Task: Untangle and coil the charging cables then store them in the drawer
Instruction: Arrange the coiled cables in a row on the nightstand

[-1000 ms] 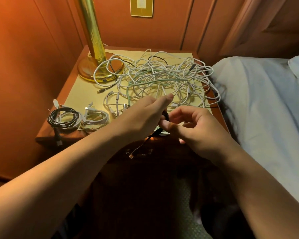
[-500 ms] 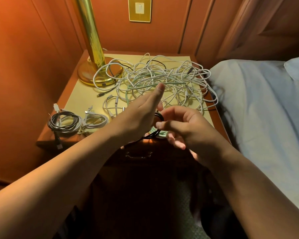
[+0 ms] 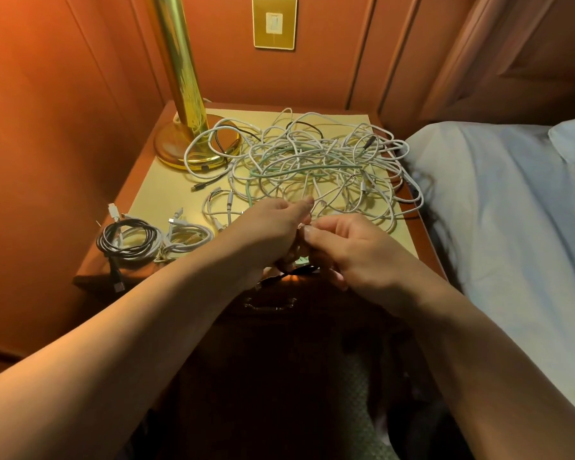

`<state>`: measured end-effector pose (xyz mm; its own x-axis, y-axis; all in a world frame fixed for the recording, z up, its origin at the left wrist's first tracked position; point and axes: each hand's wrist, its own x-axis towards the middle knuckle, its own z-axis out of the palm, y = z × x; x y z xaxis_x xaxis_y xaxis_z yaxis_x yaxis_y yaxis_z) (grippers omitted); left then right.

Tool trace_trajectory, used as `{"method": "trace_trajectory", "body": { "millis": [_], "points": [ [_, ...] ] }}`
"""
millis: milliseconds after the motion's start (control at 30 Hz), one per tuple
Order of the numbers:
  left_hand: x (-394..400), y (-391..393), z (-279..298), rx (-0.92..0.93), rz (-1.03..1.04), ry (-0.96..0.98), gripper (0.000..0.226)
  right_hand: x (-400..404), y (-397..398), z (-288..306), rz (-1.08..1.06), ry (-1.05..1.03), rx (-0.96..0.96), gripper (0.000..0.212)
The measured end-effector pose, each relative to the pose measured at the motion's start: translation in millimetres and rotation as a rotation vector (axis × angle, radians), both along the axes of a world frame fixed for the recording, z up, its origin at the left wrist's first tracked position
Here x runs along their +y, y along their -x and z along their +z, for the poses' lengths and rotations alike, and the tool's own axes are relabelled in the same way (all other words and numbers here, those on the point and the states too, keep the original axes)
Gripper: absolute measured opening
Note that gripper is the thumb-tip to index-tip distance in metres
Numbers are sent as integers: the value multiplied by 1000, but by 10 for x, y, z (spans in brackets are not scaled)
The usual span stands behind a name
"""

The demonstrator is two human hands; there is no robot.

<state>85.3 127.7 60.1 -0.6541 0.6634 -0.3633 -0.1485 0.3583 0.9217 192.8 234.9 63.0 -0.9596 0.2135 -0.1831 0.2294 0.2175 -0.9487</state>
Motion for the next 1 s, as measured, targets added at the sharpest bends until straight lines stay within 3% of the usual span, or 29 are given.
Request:
{"method": "trace_trajectory", "body": {
  "millis": [100, 267, 367, 533, 700, 833, 1000],
  "points": [
    [9, 14, -33, -35, 113, -61, 37, 6, 54, -67, -64, -142, 18, 44],
    [-159, 155, 52, 111, 140, -91, 44, 189, 78, -6, -363, 201, 113, 36],
    [-253, 148, 97, 186, 17, -40, 41, 261, 65, 7, -427, 225, 144, 36],
    [-304, 94, 120, 356, -40, -49, 18, 211, 71, -8, -465, 206, 178, 36],
    [-331, 99, 135, 452, -217, 161, 19, 161, 81, 8, -517, 704, 217, 36],
    [-282, 24, 17, 641, -120, 131, 16, 82, 99, -1, -406, 921, 185, 38],
    [-254, -10, -56, 606, 31, -21, 8, -63, 123, -31, -330, 929, 133, 40]
  ]
}}
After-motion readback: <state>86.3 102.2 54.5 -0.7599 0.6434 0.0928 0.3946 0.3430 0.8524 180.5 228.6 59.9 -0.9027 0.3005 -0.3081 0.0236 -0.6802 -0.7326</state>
